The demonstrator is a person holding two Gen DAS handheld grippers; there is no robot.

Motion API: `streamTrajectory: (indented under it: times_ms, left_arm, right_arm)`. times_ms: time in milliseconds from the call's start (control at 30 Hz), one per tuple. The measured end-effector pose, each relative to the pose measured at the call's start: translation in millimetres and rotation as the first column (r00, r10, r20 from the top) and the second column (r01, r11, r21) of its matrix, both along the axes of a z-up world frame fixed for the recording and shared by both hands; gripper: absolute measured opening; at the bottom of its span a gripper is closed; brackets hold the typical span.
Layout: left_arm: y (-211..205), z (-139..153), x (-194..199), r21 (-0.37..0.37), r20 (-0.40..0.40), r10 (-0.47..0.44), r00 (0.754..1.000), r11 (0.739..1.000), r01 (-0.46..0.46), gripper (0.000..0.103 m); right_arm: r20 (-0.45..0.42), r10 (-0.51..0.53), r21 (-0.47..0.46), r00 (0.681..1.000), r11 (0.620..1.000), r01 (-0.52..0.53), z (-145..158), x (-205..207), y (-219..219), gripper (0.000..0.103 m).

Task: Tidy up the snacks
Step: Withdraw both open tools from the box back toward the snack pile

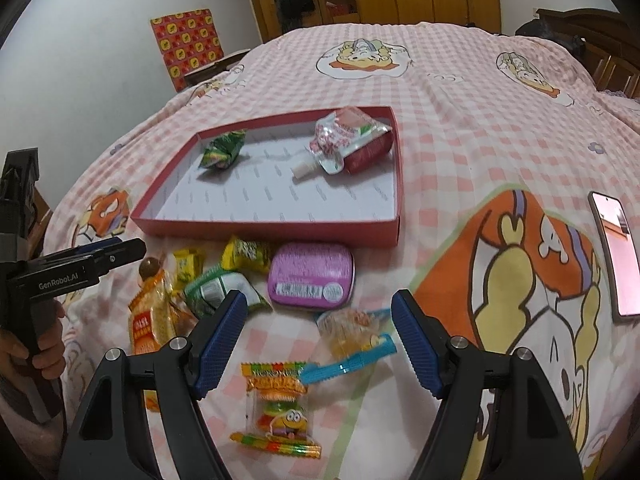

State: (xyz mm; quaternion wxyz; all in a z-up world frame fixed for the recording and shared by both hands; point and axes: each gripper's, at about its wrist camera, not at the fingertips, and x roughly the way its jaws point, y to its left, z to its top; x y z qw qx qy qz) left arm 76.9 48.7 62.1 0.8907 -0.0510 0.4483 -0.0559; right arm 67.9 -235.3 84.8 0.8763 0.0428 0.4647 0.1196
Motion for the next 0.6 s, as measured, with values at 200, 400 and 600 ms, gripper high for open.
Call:
streamTrajectory:
  times_ms: [200, 400, 600]
  left_arm:
    - [-0.6, -9.4, 1.4, 0.004, -0.01, -0.001, 1.0, 1.0, 0.001, 0.07]
    - [-0.1, -19.5, 3.4, 0.013, -0.012, 0.002, 1.0, 1.0, -0.001, 0.07]
    - [0.5, -23.8, 0.7, 0.014, 0.013, -0.003, 1.0, 1.0, 0.002, 0.07]
  right_arm:
    - [-0.035, -0.02, -0.004, 0.999, 1.0, 0.02, -15.5, -2.9, -4.5, 0.076]
    - [-0.048, -0.016, -0.009, 0.999, 1.0, 0.016, -23.9, -1.9, -3.6, 0.076]
    - [-0.049, -0.011, -0.039, 0.999, 0.999, 0.009, -31.2, -1.4, 1.1, 0.076]
